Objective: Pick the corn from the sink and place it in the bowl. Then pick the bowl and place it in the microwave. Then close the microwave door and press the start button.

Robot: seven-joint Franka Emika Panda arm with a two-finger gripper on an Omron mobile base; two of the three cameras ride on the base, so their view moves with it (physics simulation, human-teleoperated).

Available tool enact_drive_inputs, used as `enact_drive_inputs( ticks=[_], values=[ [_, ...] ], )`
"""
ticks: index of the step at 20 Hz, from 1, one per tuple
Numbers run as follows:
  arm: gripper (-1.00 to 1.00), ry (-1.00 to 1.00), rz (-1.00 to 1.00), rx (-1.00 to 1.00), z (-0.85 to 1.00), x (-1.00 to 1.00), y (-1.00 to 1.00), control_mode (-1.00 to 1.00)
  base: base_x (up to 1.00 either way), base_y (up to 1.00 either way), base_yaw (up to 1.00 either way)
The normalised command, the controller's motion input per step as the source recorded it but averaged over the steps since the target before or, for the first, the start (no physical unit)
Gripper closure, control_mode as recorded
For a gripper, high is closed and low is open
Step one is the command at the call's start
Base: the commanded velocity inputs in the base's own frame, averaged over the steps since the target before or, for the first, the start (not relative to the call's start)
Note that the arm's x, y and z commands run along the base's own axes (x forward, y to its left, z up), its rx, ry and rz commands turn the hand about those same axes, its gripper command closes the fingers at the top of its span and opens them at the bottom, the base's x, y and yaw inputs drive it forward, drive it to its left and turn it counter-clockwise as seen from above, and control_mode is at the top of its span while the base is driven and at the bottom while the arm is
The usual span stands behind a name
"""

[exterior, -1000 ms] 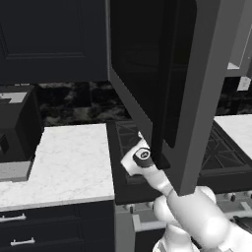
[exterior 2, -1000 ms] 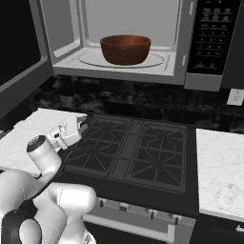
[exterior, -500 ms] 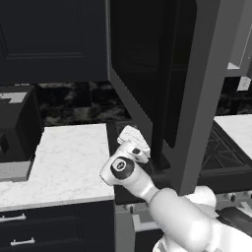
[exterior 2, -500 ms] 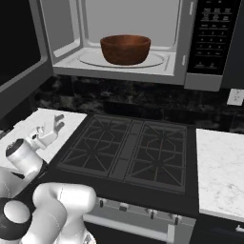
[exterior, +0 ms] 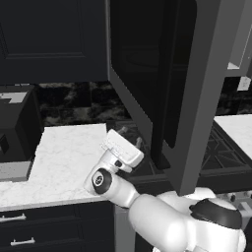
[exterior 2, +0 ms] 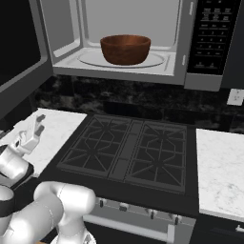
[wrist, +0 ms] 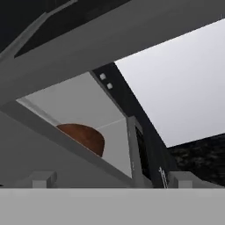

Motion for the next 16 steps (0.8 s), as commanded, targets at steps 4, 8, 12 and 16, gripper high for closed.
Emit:
enact_drive_inputs(
  ticks=[4,8,12,16],
  values=[
    [-1.0,-0.33,0.0,-0.04,0.2,-0.75,0.5,-1.0,0.0,0.0,0.0],
    [-1.0,-0.34,-0.02,-0.01,0.41,-0.91,0.38,-1.0,0.0,0.0,0.0],
    [-1.0,-0.27,-0.02,0.0,0.55,-0.83,0.4,-1.0,0.0,0.0,0.0],
    [-1.0,-0.23,-0.01,0.0,0.66,-0.65,0.4,-1.0,0.0,0.0,0.0]
  ],
)
